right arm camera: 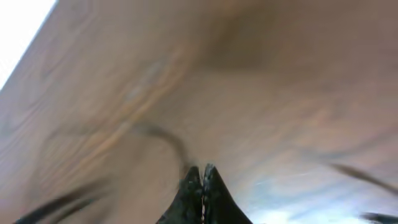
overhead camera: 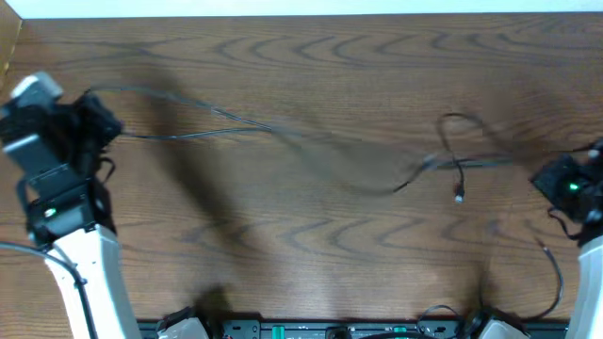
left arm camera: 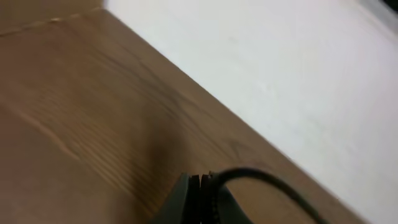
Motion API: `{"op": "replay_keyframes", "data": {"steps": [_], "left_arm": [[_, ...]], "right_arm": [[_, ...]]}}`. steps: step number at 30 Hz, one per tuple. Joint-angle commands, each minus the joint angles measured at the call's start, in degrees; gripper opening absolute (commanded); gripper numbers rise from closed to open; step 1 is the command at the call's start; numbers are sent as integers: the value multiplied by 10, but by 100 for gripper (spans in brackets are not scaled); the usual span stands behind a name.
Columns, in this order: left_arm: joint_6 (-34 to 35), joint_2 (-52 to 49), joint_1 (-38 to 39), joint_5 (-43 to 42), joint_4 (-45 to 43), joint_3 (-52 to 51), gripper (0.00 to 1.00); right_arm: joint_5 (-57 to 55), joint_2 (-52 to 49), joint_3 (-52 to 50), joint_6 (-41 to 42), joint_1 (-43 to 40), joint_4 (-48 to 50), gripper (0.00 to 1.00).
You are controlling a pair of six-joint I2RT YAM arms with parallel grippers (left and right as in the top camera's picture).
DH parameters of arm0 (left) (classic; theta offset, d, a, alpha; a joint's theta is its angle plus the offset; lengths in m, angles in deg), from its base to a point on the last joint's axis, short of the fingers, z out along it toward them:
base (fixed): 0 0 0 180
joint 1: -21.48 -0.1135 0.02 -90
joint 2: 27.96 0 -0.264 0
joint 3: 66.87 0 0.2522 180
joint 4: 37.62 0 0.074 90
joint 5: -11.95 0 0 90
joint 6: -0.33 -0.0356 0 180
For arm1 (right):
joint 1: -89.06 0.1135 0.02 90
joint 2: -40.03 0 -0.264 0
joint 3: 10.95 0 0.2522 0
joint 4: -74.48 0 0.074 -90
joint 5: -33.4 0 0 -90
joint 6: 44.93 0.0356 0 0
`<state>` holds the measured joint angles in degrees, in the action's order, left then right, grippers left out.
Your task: Untangle cables
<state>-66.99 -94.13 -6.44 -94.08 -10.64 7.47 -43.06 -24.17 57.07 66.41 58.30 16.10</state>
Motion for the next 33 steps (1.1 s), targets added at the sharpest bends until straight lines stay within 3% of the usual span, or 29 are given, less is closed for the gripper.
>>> {"op": "replay_keyframes", "data": {"steps": [1,7,15,24,33], "left_arm": [[41,3,-52,-15,-3,16,8],[50,3,-94,-28,-6,16,8],[51,3,-68,-76,-6,16,8],[51,3,19,-106,-2,16,8],[51,3,138,-106,4,15,8]], "right_arm": [[-38,-12,3,-6,-49,-1,1],[-33,-17,3,-2,-86,0,1],[4,-17,3,-17,-52,-2,1],[4,-25,3,-35,65,3,1],[32,-80,3,-113,222,11,1]]}}
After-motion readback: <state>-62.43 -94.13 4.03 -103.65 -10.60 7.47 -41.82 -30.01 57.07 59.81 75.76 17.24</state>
